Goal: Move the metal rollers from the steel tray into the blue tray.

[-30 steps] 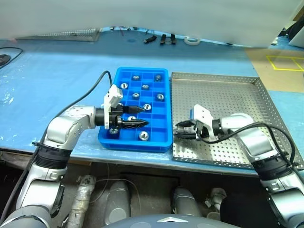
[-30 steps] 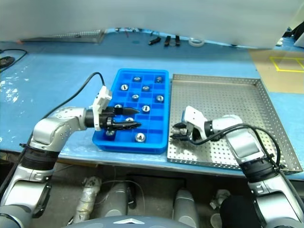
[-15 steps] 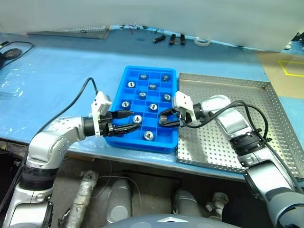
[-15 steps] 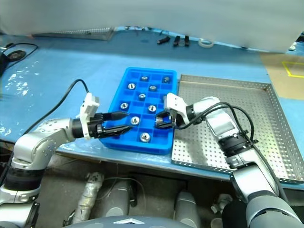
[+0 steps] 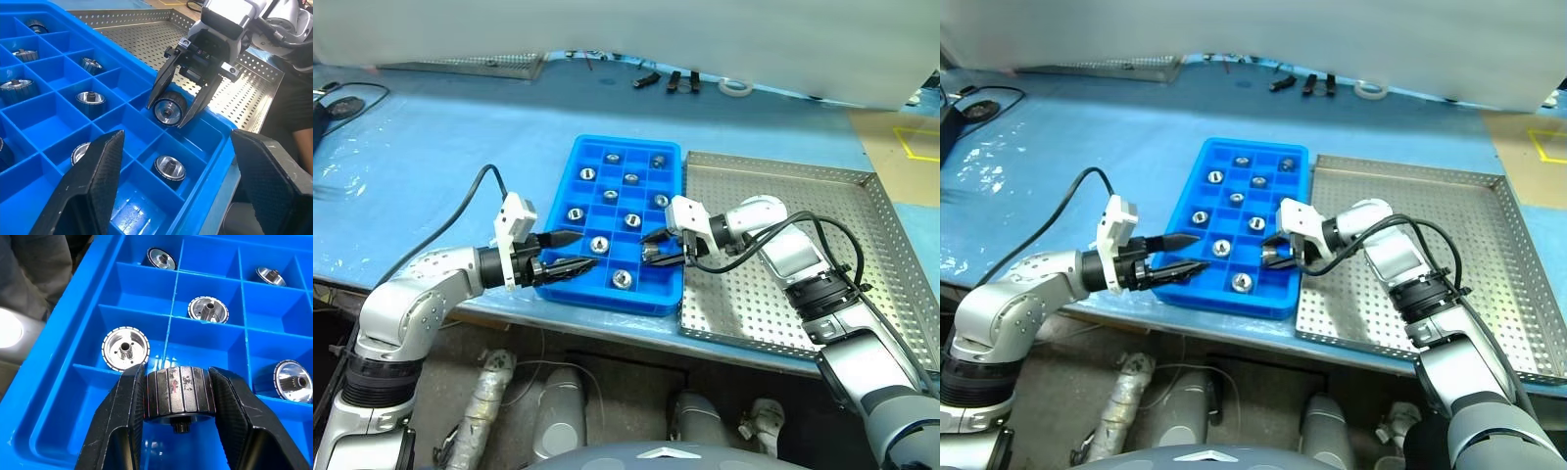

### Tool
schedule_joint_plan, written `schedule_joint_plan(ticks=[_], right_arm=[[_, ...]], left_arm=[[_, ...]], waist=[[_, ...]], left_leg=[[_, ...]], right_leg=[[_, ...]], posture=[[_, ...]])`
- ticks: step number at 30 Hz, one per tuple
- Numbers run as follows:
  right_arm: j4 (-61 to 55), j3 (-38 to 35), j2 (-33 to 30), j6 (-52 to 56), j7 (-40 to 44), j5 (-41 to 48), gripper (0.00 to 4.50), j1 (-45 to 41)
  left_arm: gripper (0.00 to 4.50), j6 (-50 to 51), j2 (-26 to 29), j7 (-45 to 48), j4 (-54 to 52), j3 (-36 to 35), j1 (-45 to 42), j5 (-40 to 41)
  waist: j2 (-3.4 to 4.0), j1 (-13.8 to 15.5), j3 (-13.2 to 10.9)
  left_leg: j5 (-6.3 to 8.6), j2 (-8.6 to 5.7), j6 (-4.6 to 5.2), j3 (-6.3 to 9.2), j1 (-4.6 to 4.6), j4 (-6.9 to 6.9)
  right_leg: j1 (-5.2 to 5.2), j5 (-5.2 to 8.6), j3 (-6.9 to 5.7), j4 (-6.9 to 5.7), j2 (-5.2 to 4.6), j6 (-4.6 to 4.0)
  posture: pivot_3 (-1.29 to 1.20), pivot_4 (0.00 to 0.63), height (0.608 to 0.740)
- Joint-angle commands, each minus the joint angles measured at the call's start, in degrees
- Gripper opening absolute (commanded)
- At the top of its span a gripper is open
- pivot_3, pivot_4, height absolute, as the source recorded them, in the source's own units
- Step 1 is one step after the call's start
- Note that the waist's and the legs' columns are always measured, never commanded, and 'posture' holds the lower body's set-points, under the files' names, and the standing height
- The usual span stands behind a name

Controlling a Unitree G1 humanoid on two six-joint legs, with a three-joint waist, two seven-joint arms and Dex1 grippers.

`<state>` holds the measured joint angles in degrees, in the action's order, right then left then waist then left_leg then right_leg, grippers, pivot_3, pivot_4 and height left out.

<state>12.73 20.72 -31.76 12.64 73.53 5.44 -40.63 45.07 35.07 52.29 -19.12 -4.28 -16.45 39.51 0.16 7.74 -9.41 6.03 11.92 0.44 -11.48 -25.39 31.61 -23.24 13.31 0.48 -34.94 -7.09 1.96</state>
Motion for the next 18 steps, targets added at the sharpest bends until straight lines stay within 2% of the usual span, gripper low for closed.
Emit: schedule_joint_plan(ticks=[1,8,14,18], right_arm=[[-2.22,-2.01,-0.20,-1.40,-1.83,-0.27,1.66,-0.09],[-4.45,-3.53,-0.76,-1.86,-4.04,0.18,4.01,1.11],[-15.60,-8.80,-2.83,6.18,-4.75,6.40,4.01,3.24],[-19.11,-14.36,-5.62,9.94,-8.76,8.11,4.01,7.21]], left_arm=[[3.67,-1.26,0.47,1.04,0.24,0.60,-1.68,0.16],[3.67,-2.15,0.47,2.54,2.17,1.98,-3.18,-0.24],[3.67,-3.92,0.51,4.87,6.06,3.38,-5.99,-1.44],[3.67,-6.58,-0.29,6.76,10.11,5.77,-9.19,-3.87]], waist=[[0.00,-0.07,0.00],[0.00,-0.43,0.00],[0.00,-0.65,0.00],[-0.01,-0.46,0.01]], left_leg=[[0.00,0.00,-0.01,0.00,0.00,0.00],[-0.01,0.00,-0.01,0.00,0.00,0.00],[-0.02,0.00,-0.03,0.00,0.01,0.00],[-0.02,-0.02,-0.02,0.00,0.08,0.00]], right_leg=[[0.00,0.00,0.00,0.00,0.00,0.00],[0.00,0.00,0.00,0.00,0.00,0.00],[0.00,0.00,0.01,-0.01,0.01,0.00],[0.09,0.00,0.03,-0.01,0.00,0.00]], posture=[[0.16,0.150,0.740],[0.12,0.150,0.740],[0.06,0.150,0.740],[0.01,0.150,0.740]])
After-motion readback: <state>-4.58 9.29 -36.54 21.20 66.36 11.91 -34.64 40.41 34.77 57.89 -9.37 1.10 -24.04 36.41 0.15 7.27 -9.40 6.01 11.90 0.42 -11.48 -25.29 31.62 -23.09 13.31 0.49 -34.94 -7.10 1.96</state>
